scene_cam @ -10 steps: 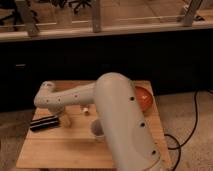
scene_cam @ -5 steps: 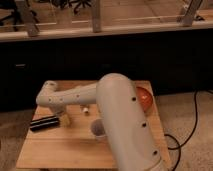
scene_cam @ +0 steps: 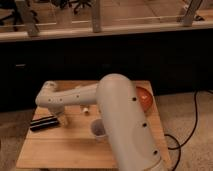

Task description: Place the eraser in the ceramic cup

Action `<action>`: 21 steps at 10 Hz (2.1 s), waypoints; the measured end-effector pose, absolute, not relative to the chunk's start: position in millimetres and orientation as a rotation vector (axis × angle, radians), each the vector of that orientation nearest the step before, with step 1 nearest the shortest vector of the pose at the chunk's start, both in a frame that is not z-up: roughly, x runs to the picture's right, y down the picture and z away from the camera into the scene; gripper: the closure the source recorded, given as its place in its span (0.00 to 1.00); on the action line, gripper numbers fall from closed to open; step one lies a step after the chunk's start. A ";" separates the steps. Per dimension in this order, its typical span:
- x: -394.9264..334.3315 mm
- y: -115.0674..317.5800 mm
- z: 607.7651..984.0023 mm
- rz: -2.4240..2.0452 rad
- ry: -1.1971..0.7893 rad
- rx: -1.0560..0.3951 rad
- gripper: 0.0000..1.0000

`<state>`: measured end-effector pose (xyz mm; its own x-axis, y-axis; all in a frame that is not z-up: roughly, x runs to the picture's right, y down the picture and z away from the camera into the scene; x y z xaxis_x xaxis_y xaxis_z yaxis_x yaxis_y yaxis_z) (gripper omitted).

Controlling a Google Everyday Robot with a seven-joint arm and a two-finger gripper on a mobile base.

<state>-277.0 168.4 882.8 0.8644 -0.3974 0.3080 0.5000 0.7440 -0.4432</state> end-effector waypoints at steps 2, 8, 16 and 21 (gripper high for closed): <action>-282.4 172.5 883.8 -0.496 -0.206 -0.546 0.20; -302.6 184.6 883.4 -0.510 -0.196 -0.577 0.20; -324.8 188.7 880.2 -0.519 -0.144 -0.610 0.53; -326.4 185.1 872.1 -0.523 -0.144 -0.612 1.00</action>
